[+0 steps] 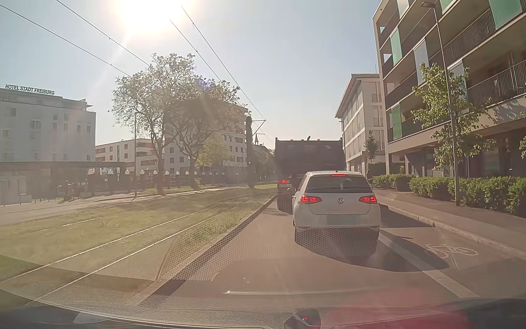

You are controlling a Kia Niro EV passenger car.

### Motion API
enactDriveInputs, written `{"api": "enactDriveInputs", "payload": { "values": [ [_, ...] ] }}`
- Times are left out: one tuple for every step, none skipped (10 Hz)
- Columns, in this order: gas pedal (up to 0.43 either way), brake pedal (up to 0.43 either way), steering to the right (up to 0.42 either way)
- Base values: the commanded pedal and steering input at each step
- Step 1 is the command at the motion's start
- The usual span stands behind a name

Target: Follow the waypoints while adhering to traffic rules and regulations

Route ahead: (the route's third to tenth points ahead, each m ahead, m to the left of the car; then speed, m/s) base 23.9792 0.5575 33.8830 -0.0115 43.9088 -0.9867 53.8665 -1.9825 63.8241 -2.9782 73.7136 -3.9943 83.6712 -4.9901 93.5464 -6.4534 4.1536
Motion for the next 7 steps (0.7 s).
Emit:
{"api": "enactDriveInputs", "payload": {
  "values": [
    [0.0, 0.256, 0.031],
    [0.0, 0.25, 0.031],
    [0.0, 0.25, 0.034],
    [0.0, 0.25, 0.038],
    [0.0, 0.25, 0.04],
    [0.0, 0.238, 0.041],
    [0.0, 0.226, 0.041]
  ]
}}
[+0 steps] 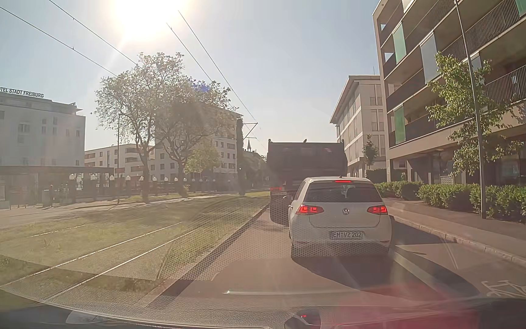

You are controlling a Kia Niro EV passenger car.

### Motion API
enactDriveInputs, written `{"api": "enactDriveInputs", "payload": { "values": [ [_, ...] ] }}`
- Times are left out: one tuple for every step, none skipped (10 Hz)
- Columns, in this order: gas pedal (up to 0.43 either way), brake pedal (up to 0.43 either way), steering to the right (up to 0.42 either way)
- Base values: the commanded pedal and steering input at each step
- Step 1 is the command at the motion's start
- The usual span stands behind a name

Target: Follow the waypoints while adhering to traffic rules and regulations

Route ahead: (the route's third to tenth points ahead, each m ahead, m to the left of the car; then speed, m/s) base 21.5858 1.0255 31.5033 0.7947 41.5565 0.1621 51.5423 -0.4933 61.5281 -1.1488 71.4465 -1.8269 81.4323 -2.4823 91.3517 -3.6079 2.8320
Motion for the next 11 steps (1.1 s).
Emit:
{"api": "enactDriveInputs", "payload": {
  "values": [
    [0.0, 0.207, 0.041],
    [0.0, 0.189, 0.043],
    [0.0, 0.189, 0.044],
    [0.0, 0.189, 0.044],
    [0.0, 0.189, 0.045],
    [0.0, 0.189, 0.044],
    [0.0, 0.201, 0.044],
    [0.0, 0.201, 0.045],
    [0.0, 0.201, 0.044],
    [0.0, 0.183, 0.044],
    [0.0, 0.171, 0.045]
  ]
}}
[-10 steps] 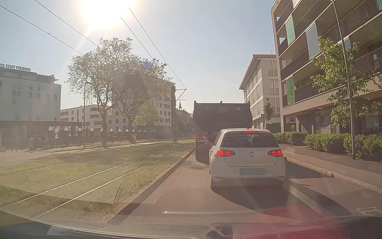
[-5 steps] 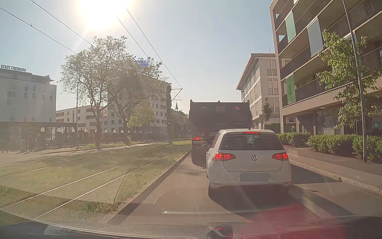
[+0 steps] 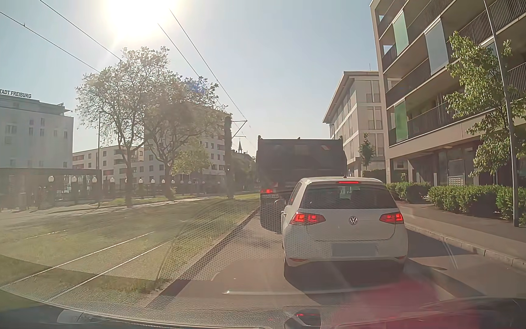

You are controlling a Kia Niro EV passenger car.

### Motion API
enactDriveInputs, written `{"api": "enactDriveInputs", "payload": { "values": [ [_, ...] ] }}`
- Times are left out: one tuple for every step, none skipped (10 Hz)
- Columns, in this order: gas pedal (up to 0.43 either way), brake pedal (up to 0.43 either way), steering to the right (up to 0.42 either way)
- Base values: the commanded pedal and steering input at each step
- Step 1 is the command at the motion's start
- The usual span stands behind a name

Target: Follow the waypoints while adhering to traffic rules and regulations

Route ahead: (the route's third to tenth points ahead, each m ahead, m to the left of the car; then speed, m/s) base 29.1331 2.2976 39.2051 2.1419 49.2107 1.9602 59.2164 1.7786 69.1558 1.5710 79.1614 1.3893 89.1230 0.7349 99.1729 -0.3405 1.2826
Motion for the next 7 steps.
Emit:
{"api": "enactDriveInputs", "payload": {
  "values": [
    [0.0, 0.146, 0.044],
    [0.0, 0.128, 0.044],
    [0.0, 0.122, 0.043],
    [0.0, 0.116, 0.042],
    [0.0, 0.11, 0.041],
    [0.0, 0.104, 0.04],
    [0.0, 0.104, 0.038]
  ]
}}
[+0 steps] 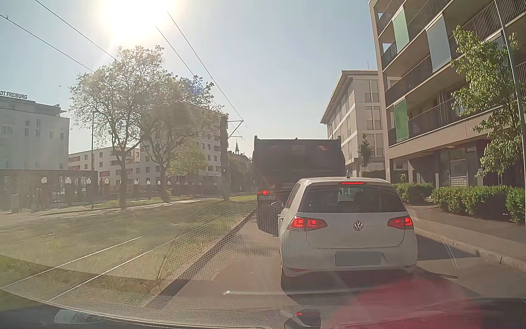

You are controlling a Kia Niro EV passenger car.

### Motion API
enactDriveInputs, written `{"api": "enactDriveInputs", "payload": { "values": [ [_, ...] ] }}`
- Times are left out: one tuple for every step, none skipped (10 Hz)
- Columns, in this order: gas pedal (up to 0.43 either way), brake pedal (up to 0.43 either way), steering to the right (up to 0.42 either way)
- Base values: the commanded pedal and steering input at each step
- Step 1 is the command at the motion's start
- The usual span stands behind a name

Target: Follow the waypoints while adhering to traffic rules and regulations

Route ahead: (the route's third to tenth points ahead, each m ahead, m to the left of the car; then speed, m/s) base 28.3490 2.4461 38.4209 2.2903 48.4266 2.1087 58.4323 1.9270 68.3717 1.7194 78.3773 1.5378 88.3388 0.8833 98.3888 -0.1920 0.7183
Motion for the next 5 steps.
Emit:
{"api": "enactDriveInputs", "payload": {
  "values": [
    [0.0, 0.104, 0.035],
    [0.0, 0.104, 0.034],
    [0.0, 0.104, 0.033],
    [0.0, 0.104, 0.033],
    [0.0, 0.104, 0.033]
  ]
}}
